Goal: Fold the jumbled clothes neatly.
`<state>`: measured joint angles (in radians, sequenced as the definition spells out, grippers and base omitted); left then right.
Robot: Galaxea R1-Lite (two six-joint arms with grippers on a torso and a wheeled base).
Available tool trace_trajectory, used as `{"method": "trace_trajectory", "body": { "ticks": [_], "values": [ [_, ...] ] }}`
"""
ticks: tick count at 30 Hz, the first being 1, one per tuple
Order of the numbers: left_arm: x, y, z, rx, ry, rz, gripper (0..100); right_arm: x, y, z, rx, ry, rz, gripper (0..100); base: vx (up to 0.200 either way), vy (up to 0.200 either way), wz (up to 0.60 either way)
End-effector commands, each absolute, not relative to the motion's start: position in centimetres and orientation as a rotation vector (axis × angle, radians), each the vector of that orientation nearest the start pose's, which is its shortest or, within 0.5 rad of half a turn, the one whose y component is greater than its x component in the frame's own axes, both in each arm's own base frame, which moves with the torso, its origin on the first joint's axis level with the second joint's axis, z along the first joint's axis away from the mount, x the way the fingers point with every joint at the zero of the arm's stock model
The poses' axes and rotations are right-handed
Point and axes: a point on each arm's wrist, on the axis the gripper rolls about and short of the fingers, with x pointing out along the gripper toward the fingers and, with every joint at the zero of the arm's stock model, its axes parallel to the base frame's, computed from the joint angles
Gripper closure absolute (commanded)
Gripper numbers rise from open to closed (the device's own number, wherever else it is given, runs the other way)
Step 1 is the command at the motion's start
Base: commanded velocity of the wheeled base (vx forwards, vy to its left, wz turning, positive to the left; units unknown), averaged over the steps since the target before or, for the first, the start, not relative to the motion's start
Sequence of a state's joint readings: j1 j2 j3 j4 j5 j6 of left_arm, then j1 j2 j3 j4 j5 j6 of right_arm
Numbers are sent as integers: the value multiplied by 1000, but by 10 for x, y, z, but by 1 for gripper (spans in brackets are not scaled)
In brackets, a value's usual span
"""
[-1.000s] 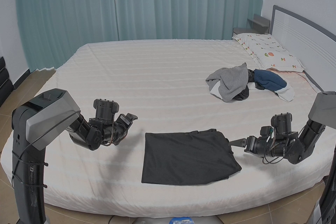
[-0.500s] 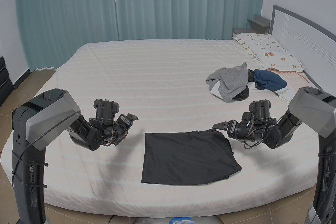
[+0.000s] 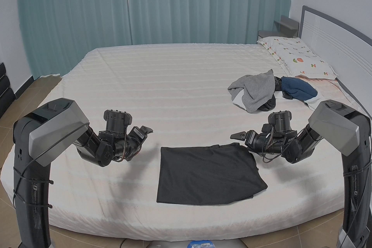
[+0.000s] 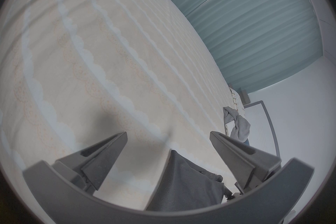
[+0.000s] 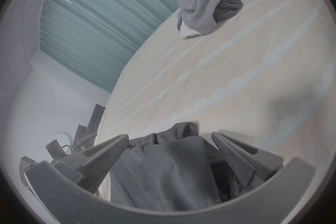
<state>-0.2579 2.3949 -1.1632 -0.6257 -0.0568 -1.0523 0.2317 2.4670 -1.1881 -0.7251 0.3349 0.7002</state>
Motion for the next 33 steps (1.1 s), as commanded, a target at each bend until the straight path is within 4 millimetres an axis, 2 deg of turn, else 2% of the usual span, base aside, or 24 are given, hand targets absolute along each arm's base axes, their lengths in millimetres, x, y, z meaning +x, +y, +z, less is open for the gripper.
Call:
{"method": "trace_trajectory", "body": {
  "ticks": [1,9,16,30,31,33],
  "values": [
    [419,-112,5,-949,704,42,0,431,110,-24,693,751,325,100,0,0,0],
    [419,-112,5,-949,704,42,0,433,108,-22,699,740,324,100,0,0,0],
    [419,-112,5,-949,704,42,0,439,99,-16,733,713,302,100,0,0,0],
    [418,-113,4,-928,709,35,0,440,93,-23,738,720,282,100,0,0,0],
    [418,-113,4,-928,709,35,0,440,93,-23,738,720,282,0,0,0,0],
    [418,-113,4,-928,709,35,0,440,94,-23,738,720,285,0,0,0,0]
  ]
}}
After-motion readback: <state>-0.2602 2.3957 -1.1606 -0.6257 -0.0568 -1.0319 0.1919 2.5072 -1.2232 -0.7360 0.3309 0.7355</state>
